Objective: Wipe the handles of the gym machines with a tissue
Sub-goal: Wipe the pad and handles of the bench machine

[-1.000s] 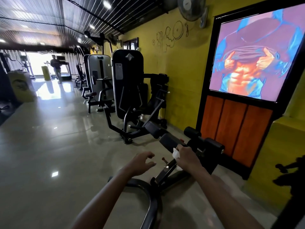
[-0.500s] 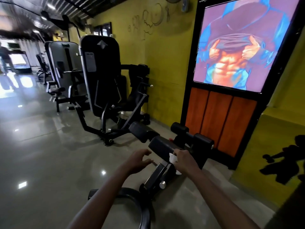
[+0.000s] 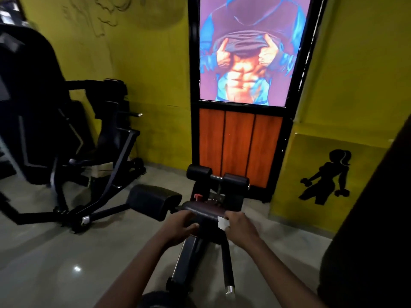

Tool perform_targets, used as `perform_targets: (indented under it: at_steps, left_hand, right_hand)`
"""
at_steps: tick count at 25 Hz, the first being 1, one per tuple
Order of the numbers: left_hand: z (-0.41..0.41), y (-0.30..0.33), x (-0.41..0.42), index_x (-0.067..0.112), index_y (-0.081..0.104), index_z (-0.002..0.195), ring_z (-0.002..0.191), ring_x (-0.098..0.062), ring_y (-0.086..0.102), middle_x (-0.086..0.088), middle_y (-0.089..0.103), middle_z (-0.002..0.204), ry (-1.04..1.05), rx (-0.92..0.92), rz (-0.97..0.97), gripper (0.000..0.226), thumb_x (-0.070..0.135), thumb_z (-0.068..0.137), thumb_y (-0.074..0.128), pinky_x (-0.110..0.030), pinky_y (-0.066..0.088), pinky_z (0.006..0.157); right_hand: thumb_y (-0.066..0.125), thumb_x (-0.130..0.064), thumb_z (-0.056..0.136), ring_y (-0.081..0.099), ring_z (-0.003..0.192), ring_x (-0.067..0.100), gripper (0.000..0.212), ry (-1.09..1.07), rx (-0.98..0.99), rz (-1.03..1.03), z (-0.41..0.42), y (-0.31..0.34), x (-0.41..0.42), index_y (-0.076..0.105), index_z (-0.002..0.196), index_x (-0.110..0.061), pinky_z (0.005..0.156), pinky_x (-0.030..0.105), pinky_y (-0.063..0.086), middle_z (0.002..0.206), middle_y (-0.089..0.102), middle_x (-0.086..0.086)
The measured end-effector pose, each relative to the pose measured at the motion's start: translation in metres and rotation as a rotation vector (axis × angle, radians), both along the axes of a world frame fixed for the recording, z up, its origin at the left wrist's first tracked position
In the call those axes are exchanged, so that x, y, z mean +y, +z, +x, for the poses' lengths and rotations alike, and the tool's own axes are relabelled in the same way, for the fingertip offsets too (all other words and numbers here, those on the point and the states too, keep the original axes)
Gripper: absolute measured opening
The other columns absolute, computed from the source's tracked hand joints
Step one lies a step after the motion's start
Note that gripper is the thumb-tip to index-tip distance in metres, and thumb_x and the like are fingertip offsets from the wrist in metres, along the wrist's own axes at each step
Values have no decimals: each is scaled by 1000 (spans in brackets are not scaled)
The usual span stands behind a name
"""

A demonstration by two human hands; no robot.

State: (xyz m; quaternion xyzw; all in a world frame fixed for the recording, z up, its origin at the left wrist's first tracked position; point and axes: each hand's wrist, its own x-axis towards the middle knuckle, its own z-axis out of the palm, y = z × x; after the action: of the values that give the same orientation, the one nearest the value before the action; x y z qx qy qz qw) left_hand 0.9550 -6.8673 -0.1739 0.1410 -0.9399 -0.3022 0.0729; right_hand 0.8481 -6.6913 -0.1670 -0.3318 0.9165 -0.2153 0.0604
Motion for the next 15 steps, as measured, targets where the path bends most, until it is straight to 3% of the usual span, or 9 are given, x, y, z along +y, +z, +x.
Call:
perform_targets:
  at_steps: [4, 8, 10, 13, 15]
  left_hand:
    - [-28, -22, -26, 15, 61, 110, 97, -12, 59, 3, 61, 105, -78, 9, 35, 23, 25, 89, 62, -31, 49, 87]
    - [-55, -51, -41, 14, 60, 116, 100, -10, 55, 6, 57, 104, -145, 31, 61, 26, 20, 90, 62, -22, 44, 85]
    - [-71, -66, -49, 11, 60, 115, 104, -14, 57, 1, 60, 109, -165, 48, 86, 27, 19, 90, 62, -26, 46, 88]
    - [-104, -93, -65, 7, 61, 113, 106, -19, 56, -5, 60, 112, -237, 52, 49, 26, 18, 90, 62, -24, 42, 87]
    - [-127, -112, -75, 9, 58, 118, 109, -18, 52, -5, 57, 116, -292, 49, 15, 29, 21, 91, 60, -22, 38, 90]
  right_hand:
    - [50, -5, 79, 62, 91, 28, 18, -50, 13, 4, -18, -8, -20, 60, 92, -10, 63, 27, 41, 97, 64, 10]
    - [48, -1, 76, 61, 89, 29, 17, -110, -36, 1, -38, -32, -34, 58, 87, -8, 66, 30, 47, 95, 62, 11]
    - [47, -1, 75, 61, 89, 30, 18, -139, -75, -4, -47, -42, -37, 59, 88, -7, 68, 32, 49, 94, 62, 12]
    - [47, 1, 76, 61, 88, 30, 15, -224, -119, 3, -59, -63, -48, 53, 76, -13, 61, 27, 40, 86, 57, 9]
    - [48, -2, 79, 60, 82, 28, 26, -306, -128, 8, -68, -79, -54, 38, 61, -18, 58, 24, 32, 77, 49, 4]
